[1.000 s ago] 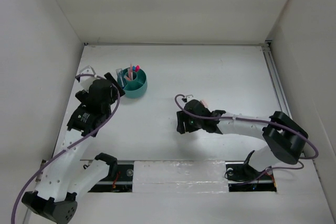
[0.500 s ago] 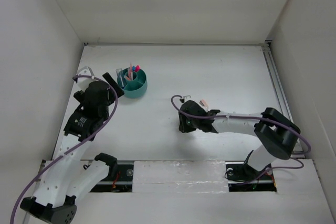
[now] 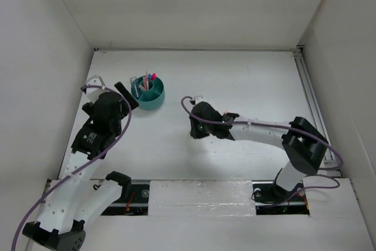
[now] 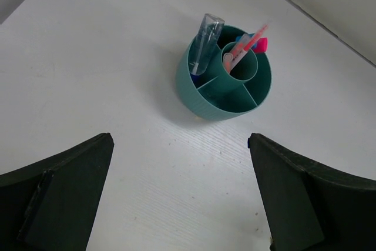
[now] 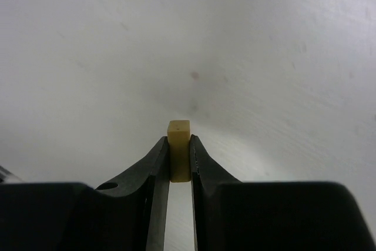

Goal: Sort the stationery into containers
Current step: Pick up the stationery from the center of the board, then place the stationery in the storage box, then move the stapler to the center of the board.

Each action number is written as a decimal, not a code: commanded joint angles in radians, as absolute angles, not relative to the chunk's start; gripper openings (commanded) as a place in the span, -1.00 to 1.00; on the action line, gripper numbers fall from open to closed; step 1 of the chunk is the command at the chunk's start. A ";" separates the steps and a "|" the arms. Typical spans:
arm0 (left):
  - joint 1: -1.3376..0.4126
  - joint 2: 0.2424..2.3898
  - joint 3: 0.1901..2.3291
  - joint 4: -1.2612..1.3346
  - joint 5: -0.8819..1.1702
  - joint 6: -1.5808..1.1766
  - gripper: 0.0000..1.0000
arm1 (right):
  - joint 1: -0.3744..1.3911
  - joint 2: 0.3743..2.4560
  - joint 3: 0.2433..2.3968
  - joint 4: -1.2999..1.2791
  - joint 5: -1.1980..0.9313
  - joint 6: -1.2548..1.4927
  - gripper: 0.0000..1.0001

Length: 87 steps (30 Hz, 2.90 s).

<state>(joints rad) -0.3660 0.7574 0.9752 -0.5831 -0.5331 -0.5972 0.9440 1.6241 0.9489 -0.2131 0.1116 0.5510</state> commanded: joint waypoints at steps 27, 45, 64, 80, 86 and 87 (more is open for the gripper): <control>-0.362 0.736 0.969 -0.580 -0.641 -0.629 1.00 | 0.739 2.269 2.085 -0.175 -0.146 0.403 -1.00; -0.362 0.736 0.969 -0.569 -0.601 -0.609 1.00 | 0.739 2.359 2.112 -0.135 -0.207 0.437 -0.94; -0.362 0.727 0.960 -0.551 -0.572 -0.591 1.00 | 0.749 2.280 2.079 -0.103 -0.218 0.419 0.38; -0.362 0.718 0.960 -0.551 -0.561 -0.591 1.00 | 0.537 1.781 1.424 -0.130 -0.186 0.379 0.51; -0.362 0.709 0.960 -0.542 -0.537 -0.581 1.00 | 0.526 1.508 1.100 -0.176 -0.063 0.390 0.55; -0.362 0.709 0.960 -0.541 -0.528 -0.581 1.00 | 0.526 1.487 1.080 -0.198 0.001 0.402 0.57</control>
<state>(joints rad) -0.3645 0.7208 0.9726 -0.5716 -0.5491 -0.5999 0.5030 1.5669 1.1187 -0.1761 -0.1036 0.3882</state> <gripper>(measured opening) 0.997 0.780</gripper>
